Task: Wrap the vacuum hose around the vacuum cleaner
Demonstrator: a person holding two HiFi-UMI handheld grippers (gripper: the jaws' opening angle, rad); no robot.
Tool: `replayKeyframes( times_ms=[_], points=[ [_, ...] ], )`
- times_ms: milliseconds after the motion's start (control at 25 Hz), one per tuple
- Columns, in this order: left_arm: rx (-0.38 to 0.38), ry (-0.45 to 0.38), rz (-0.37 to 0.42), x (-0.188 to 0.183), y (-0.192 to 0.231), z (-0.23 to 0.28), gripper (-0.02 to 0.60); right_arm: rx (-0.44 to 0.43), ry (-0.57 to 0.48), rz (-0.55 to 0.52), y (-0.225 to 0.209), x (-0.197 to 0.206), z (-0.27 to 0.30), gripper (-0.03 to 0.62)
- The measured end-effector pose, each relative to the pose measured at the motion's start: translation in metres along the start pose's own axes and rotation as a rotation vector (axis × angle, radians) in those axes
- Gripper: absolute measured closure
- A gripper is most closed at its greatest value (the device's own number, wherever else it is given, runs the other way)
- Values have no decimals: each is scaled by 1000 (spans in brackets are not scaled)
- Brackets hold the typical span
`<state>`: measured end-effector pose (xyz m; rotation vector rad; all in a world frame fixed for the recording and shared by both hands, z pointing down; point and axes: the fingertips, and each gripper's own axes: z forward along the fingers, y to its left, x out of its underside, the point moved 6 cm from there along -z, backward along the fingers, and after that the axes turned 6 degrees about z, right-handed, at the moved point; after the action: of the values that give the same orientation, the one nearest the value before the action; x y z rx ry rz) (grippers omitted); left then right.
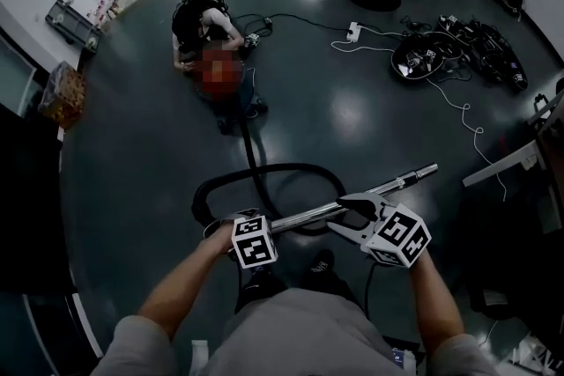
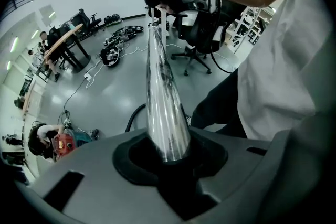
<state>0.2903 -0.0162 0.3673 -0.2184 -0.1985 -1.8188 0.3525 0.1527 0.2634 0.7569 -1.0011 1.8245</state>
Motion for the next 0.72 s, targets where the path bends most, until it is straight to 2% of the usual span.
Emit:
replayKeyframes(
  times_ms=[280, 520, 720],
  points=[
    [-26, -64, -117, 3, 4, 16, 449, 8, -62, 218, 5, 22, 10, 404],
    [-24, -132, -221, 8, 25, 28, 448, 156, -59, 420, -16, 26, 39, 404],
    [-41, -205, -326, 18, 38, 25, 448, 210, -97, 635, -32, 29, 66, 402]
  ],
)
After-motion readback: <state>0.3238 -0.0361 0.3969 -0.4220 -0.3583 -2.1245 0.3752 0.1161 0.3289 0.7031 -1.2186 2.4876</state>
